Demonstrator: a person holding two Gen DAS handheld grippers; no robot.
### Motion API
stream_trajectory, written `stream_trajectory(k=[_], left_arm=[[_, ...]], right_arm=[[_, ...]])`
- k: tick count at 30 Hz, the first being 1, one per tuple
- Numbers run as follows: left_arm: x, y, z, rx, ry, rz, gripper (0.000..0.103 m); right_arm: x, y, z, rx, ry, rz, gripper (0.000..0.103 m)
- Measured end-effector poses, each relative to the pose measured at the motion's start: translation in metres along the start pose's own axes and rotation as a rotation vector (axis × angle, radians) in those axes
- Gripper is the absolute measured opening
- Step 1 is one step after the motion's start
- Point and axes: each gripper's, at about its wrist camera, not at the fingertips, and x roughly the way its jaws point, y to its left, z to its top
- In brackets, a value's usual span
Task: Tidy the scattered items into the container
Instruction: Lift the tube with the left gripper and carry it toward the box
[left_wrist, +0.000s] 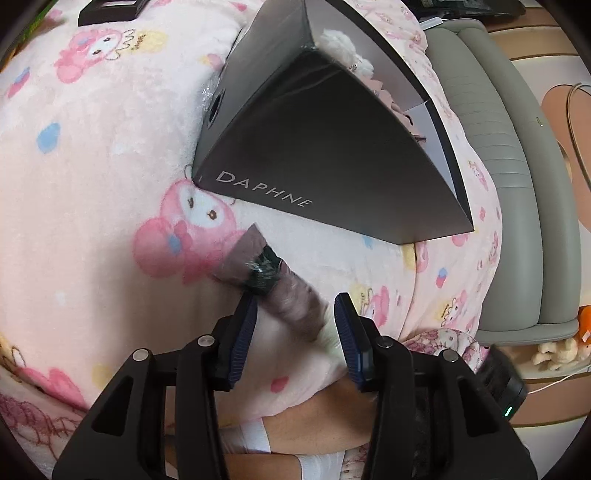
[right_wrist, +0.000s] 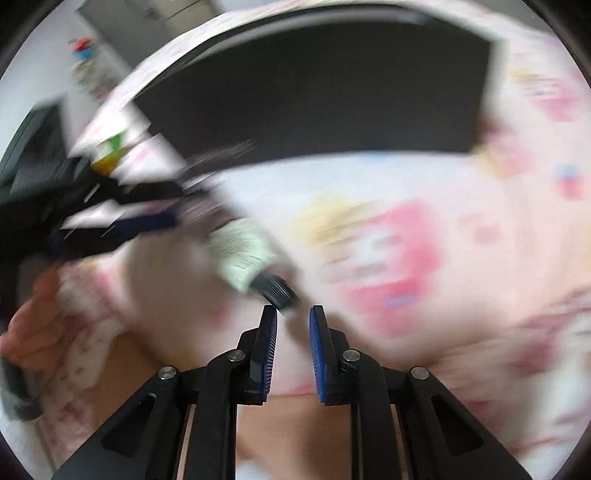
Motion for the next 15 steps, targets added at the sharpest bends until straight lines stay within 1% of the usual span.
stream_trajectory(k=[1,2,3,5,7,8,9,10,12,13,15], left_arm=[[-0.001,0.001,0.001,-0.001,-0.007,0.007,0.043],[-0.002,0.001,0.003,-0.004,-0.021,0.026,0.043],[-0.004,0.001,0.003,0.000,-0.042,0.062,0.043],[-0.014,-0.007,0.002,0.049,-0.117,0.165,0.043],[-0.020,-0.014,0.001,0.094,-0.163,0.210,0.043],[-0.019,-0.013,0.002,0.097,-0.165,0.221,0.043],[-0.015,-0.010,0.004,0.082,-0.148,0.223,0.043],[-0.009,-0.006,0.007,0.058,-0.115,0.221,0.043],[-0.003,0.000,0.011,0.027,-0.081,0.208,0.043],[-0.003,0.001,0.012,0.022,-0.076,0.200,0.043],[-0.003,-0.001,0.011,0.039,-0.066,0.202,0.044]], right_arm=[[-0.007,-0.008,0.002,0.021,-0.029,-0.033,0.015],[-0.012,-0.013,0.004,0.034,-0.045,-0.034,0.015],[-0.016,-0.016,0.004,0.047,-0.049,-0.017,0.015],[-0.017,-0.018,0.005,0.076,-0.019,0.074,0.016],[-0.011,-0.015,0.006,0.103,0.036,0.201,0.017],[-0.005,-0.012,0.006,0.109,0.062,0.259,0.017],[0.002,-0.008,0.005,0.108,0.086,0.284,0.017],[0.010,0.000,0.002,0.103,0.104,0.288,0.017],[0.027,0.007,-0.001,0.100,0.142,0.276,0.017],[0.031,0.007,-0.001,0.111,0.145,0.275,0.017],[0.034,0.001,0.000,0.162,0.119,0.272,0.017]])
